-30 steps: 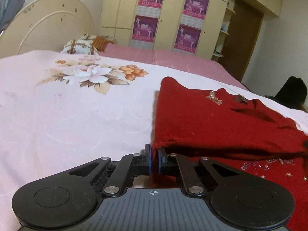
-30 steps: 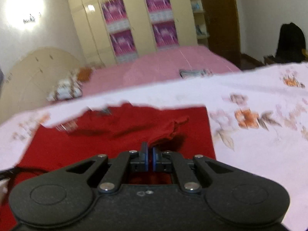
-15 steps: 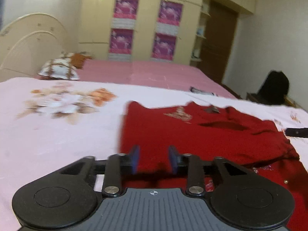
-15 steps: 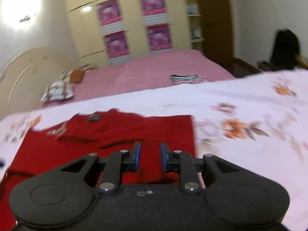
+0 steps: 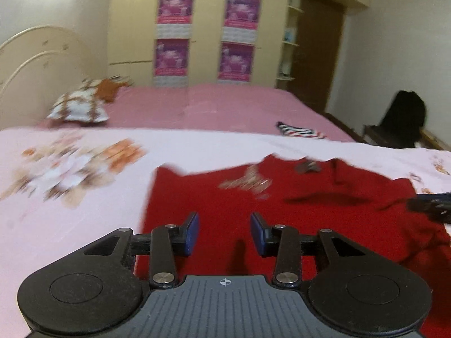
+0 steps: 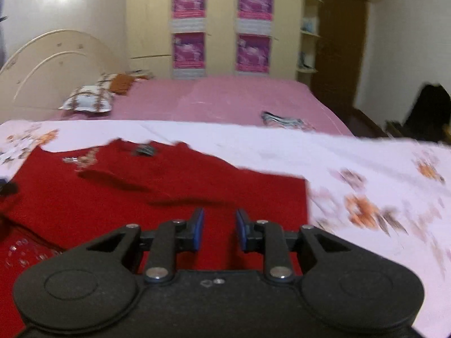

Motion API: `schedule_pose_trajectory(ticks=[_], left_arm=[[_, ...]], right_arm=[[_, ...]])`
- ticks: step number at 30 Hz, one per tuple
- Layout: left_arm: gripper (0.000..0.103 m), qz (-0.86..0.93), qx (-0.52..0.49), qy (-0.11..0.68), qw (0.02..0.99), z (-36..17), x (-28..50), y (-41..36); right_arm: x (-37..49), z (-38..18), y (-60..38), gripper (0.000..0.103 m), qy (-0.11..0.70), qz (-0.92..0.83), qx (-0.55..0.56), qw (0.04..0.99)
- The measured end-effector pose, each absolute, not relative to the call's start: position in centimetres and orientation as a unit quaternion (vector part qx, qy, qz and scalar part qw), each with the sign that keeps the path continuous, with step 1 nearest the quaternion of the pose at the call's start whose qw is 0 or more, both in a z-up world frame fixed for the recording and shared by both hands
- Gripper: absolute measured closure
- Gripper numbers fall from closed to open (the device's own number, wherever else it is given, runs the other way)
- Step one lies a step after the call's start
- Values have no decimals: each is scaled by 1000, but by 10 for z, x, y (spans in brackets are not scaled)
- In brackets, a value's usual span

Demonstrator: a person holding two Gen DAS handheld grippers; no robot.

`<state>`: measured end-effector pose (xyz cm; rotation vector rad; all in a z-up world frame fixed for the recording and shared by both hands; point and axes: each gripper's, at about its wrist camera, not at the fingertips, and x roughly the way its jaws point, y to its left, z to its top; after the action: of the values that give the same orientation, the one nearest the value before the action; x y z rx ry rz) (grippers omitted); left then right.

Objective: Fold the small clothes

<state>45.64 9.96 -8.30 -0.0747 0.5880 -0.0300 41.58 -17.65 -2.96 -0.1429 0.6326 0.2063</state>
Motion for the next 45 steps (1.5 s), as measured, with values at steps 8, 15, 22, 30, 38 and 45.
schedule_pose_trajectory(ticks=[8,15,22,30,38,45], left_arm=[[64,19,-14,334,942,-102,483,106],[63,-25,-22,296,955,-91,438,58],[64,-39,6,300,953,-107,418,49],[63,-21,-3,284,958,-96,415,74],[63,11,-10,276,961,-82,489,120],[61,7,-23,327,945,-112,527,131]], right_arm=[[453,-58,-143,63,342,80,-133,927],[423,-39,-143,72,315,169,-64,932],[398,-67,-121,83,341,224,-96,908],[395,-53,-138,78,337,212,-91,913],[428,-47,-187,82,316,119,-49,940],[454,-62,-204,88,328,91,-38,940]])
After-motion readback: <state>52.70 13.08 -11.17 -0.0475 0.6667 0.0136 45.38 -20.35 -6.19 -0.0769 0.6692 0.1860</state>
